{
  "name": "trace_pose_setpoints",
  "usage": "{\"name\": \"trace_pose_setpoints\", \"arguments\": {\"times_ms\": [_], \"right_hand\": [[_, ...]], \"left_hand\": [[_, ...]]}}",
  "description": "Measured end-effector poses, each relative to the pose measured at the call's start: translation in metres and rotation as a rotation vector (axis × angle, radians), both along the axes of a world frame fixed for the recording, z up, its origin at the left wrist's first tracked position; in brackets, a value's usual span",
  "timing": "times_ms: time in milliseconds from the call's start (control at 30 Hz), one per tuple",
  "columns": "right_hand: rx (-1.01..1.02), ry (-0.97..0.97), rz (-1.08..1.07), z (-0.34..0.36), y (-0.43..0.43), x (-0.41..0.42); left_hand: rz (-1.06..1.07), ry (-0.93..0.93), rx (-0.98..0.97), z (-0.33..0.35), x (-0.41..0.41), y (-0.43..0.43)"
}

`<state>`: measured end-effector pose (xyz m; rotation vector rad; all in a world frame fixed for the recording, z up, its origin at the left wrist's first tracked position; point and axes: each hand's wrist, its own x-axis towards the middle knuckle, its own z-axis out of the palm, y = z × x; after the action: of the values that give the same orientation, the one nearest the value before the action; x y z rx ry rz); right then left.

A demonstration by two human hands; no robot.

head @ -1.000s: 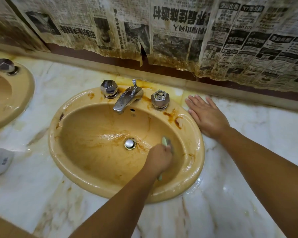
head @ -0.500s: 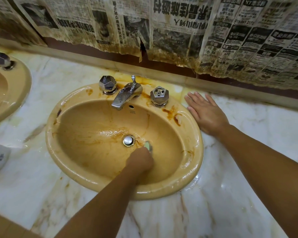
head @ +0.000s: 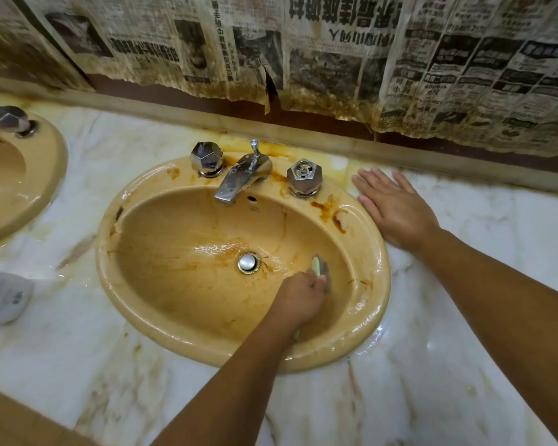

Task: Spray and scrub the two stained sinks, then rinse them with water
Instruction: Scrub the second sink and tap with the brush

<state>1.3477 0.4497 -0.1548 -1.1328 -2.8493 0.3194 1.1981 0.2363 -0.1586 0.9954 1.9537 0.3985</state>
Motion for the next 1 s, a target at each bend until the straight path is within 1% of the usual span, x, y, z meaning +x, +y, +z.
{"name": "trace_pose_setpoints", "arguments": {"times_ms": [67, 100, 300, 367, 433, 467, 500, 600, 633, 733, 767, 800, 833, 867, 933, 1000], "right_hand": [[-0.005, -0.003, 0.004, 0.0, 0.0, 0.0], [-0.002, -0.008, 0.005, 0.0, -0.001, 0.0], [0.006, -0.01, 0.003, 0.001, 0.0, 0.0], [0.002, -0.011, 0.005, 0.0, 0.001, 0.001], [0.006, -0.01, 0.008, -0.001, 0.001, 0.001], [0.006, -0.008, 0.01, -0.001, 0.002, 0.001], [0.005, -0.01, 0.013, -0.001, 0.002, 0.0], [0.007, -0.011, 0.007, -0.001, 0.002, 0.0], [0.008, -0.01, 0.007, 0.0, 0.002, 0.0], [0.005, -0.009, 0.008, 0.0, 0.002, 0.001], [0.003, -0.009, 0.009, 0.0, 0.002, 0.001], [0.002, -0.008, 0.009, 0.0, 0.002, 0.001], [0.003, -0.006, 0.008, 0.001, 0.002, 0.001], [0.002, -0.005, 0.008, 0.001, 0.002, 0.001], [-0.002, -0.002, 0.011, 0.0, 0.002, 0.001], [0.001, 0.002, 0.004, 0.0, 0.002, 0.001]], "left_hand": [[-0.077, 0.177, -0.183, -0.017, -0.018, -0.006], [-0.09, 0.236, -0.246, -0.022, -0.026, -0.009], [-0.085, 0.479, -0.366, -0.028, -0.065, -0.017], [-0.137, 0.484, -0.318, -0.03, -0.055, -0.009], [-0.245, 0.425, -0.257, -0.034, -0.044, -0.007], [-0.275, 0.42, -0.258, -0.035, -0.048, -0.007], [-0.268, 0.442, -0.278, -0.036, -0.058, -0.007], [-0.129, 0.501, -0.352, -0.038, -0.082, 0.0], [-0.118, 0.487, -0.333, -0.037, -0.076, 0.003], [-0.235, 0.352, -0.221, -0.04, -0.051, 0.0], [-0.253, 0.346, -0.218, -0.039, -0.052, -0.004], [-0.224, 0.354, -0.228, -0.041, -0.059, -0.006], [-0.151, 0.369, -0.248, -0.045, -0.067, -0.006], [-0.046, 0.331, -0.25, -0.043, -0.072, -0.003], [0.218, 0.122, -0.174, -0.034, -0.064, 0.017], [0.482, -0.136, -0.023, -0.018, -0.042, 0.041]]}}
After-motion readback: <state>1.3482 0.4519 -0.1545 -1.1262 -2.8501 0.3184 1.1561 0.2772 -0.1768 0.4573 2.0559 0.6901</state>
